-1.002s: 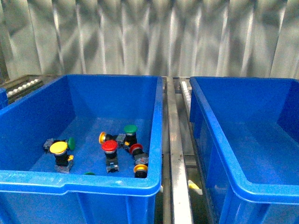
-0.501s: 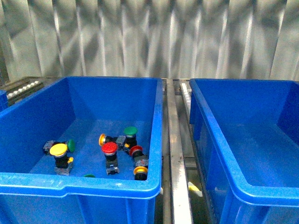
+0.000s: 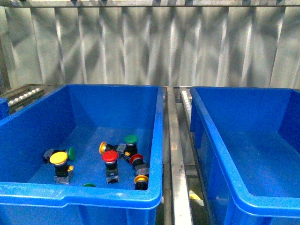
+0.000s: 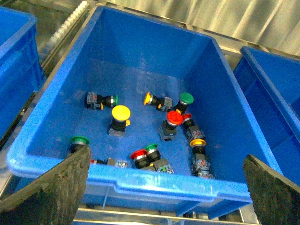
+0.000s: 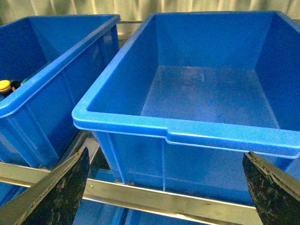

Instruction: Pick red and yellow buttons and place in box

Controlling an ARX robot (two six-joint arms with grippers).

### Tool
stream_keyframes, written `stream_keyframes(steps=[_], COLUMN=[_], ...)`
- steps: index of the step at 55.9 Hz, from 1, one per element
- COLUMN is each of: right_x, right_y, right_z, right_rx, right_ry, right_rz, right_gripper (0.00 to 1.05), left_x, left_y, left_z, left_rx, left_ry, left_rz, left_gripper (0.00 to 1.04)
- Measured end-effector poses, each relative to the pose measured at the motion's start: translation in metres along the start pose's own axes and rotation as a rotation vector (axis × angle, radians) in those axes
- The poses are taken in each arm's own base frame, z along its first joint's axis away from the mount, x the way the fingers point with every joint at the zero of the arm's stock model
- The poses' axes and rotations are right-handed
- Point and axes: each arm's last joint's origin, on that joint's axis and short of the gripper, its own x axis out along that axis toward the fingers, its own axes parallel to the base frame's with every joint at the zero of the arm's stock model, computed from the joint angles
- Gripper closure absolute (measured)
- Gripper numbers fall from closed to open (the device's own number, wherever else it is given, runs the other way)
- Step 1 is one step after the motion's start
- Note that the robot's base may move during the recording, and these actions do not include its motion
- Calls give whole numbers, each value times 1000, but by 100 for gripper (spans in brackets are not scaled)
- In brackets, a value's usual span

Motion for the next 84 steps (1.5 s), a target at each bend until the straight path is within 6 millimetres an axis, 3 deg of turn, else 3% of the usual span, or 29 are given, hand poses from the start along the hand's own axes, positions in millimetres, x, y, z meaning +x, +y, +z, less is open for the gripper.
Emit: stream_keyframes(steps=[8, 21, 27, 34, 43, 56, 84], right_x=[0, 0, 0, 0, 0, 0, 0], right_y=[0, 0, 0, 0, 0, 0, 0], right_z=[0, 0, 0, 0, 0, 0, 0], right_rx=[0, 0, 0, 0, 0, 0, 0], right_ry=[0, 0, 0, 0, 0, 0, 0], right_rz=[-1, 0, 0, 0, 0, -1, 0], right_gripper=[7, 7, 7, 7, 7, 7, 7], left_x=[52, 136, 168, 205, 231, 254, 273], left_y=[-9, -42, -56, -72, -83, -89, -85], left_z=[16, 39, 32, 7, -12, -22, -40], left_rx=[21, 53, 50, 45, 57, 55, 53], left_ry=[120, 271, 358, 461, 524, 535, 569], left_rz=[53, 91, 129, 176, 219, 263, 280], left_gripper=[8, 8, 8, 8, 8, 8, 8])
